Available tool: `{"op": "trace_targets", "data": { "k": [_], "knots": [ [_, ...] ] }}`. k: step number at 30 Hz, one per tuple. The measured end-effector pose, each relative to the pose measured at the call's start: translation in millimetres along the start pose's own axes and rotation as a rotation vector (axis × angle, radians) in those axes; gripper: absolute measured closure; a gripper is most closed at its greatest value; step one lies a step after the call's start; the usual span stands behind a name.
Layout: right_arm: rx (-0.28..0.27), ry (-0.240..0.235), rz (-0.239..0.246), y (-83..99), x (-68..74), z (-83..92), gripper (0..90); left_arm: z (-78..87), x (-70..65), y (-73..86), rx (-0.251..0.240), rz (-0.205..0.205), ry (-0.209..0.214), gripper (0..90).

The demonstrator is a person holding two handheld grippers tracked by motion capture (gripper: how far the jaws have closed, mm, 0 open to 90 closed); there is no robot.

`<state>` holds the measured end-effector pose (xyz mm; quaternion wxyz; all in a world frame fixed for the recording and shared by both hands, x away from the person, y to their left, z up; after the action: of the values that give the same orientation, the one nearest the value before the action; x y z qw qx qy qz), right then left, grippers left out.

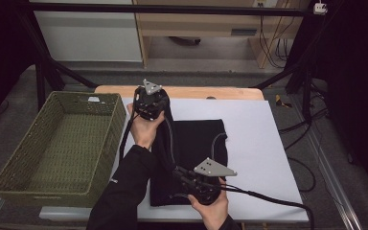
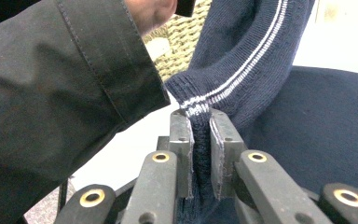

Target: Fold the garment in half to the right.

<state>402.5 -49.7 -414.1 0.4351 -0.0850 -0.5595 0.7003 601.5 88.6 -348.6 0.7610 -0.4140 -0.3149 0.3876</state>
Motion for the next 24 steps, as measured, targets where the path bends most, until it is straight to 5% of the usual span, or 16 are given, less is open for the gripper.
{"op": "trace_targets", "data": {
  "k": [24],
  "knots": [
    [0.0, 0.076, -0.029, 12.0, -30.6, 23.0, 81.5, -39.0, -36.1, -1.2, 0.033, -0.018, 0.056, 84.2]
  ]
}}
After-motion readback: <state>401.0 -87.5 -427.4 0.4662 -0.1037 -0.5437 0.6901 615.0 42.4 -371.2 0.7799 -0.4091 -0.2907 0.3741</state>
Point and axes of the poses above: each handheld gripper's, and its own axes: z roughly backward along the jaws, y roughly out of its underside, x roughly to its left, the point moved 4 cm from there along -z, roughly forward along the jaws, and after that the axes turned 8 degrees about -z, right-handed, at the moved point
